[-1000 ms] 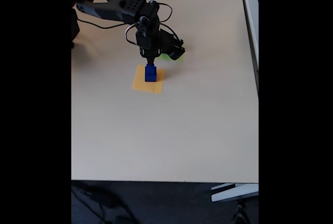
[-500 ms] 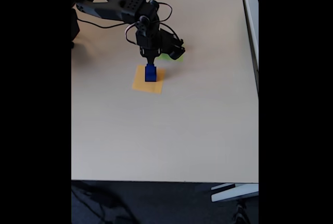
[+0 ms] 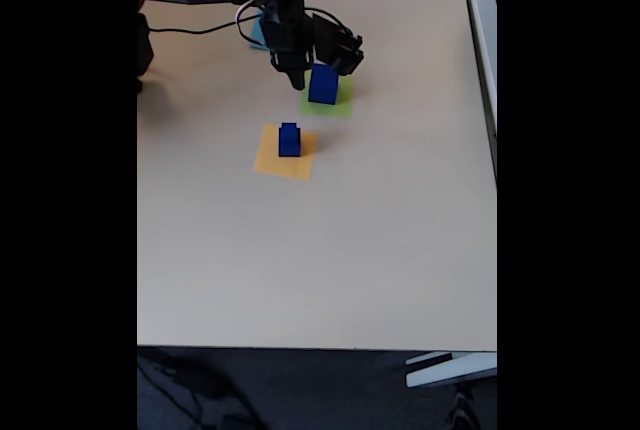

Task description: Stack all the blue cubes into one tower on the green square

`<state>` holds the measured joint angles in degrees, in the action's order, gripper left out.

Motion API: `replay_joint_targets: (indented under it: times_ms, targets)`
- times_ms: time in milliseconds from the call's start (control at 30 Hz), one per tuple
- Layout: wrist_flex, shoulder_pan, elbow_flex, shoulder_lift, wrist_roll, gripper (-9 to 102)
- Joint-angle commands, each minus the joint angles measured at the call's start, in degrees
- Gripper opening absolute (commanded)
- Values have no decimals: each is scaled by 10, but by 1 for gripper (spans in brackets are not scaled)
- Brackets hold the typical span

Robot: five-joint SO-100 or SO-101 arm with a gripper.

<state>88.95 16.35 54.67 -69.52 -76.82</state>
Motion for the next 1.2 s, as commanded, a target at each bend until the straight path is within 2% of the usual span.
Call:
replay_joint_targets:
  times_ms: [0,300,567,1167]
  targets:
    - [-16,-28,1,-46,-52,0]
    - [-25,-90,-16,-4,-152,0]
    - [-25,-107,-111,76,-163,0]
    - [-26,-105,-173,149,-149,0]
